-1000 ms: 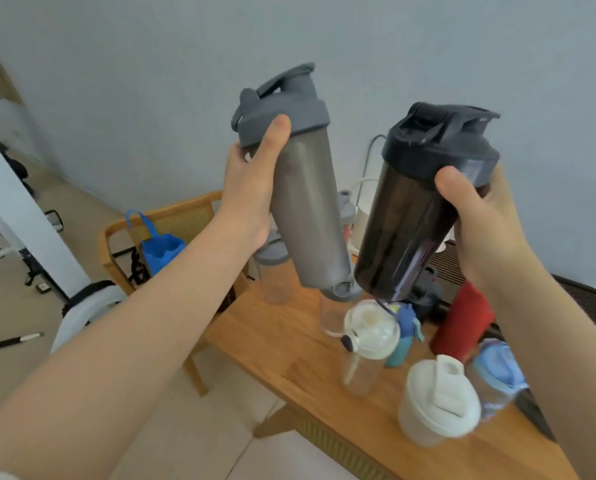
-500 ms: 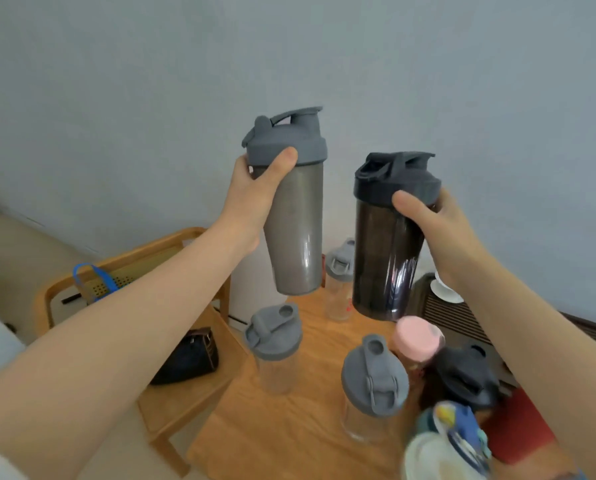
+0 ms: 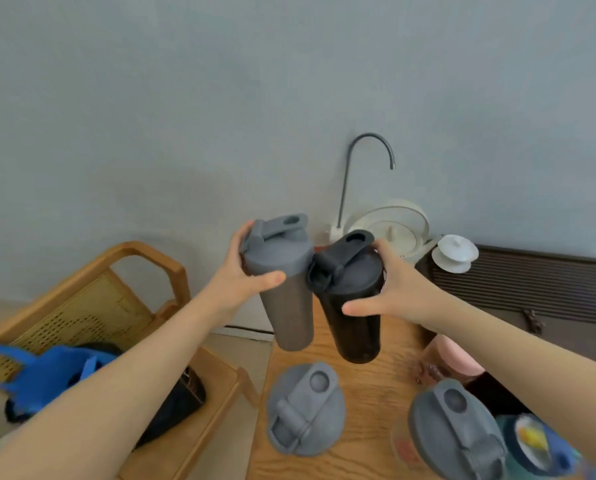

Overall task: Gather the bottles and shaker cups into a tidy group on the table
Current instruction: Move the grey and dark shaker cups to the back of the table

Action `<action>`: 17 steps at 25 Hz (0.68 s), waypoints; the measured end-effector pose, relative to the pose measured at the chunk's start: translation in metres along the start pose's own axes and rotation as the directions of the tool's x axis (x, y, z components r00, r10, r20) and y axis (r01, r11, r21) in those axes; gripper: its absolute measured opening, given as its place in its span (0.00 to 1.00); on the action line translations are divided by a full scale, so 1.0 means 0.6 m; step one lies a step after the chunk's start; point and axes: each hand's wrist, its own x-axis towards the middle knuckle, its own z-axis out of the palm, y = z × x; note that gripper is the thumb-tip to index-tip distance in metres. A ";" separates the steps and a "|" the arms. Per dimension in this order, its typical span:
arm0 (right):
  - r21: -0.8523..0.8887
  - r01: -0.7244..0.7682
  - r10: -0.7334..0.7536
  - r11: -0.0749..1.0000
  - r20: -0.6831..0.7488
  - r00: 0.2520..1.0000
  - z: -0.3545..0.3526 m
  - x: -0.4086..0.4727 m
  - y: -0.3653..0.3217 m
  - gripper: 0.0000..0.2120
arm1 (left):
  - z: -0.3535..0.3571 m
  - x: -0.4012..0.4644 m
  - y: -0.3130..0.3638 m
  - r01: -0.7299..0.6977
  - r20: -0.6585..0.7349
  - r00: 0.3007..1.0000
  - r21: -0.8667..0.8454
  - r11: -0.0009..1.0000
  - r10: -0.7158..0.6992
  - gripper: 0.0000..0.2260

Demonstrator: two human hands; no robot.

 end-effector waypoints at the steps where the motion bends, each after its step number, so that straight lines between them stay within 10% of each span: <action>1: -0.050 -0.022 0.024 0.999 0.028 0.999 0.007 0.002 0.005 0.42 | -0.008 0.008 -0.021 0.023 0.041 0.999 0.004 1.000 -0.023 0.49; 17: -0.541 -0.308 0.424 0.783 0.100 0.900 0.035 -0.024 0.038 0.48 | -0.031 0.051 -0.125 -0.143 0.367 0.930 0.329 0.934 0.014 0.41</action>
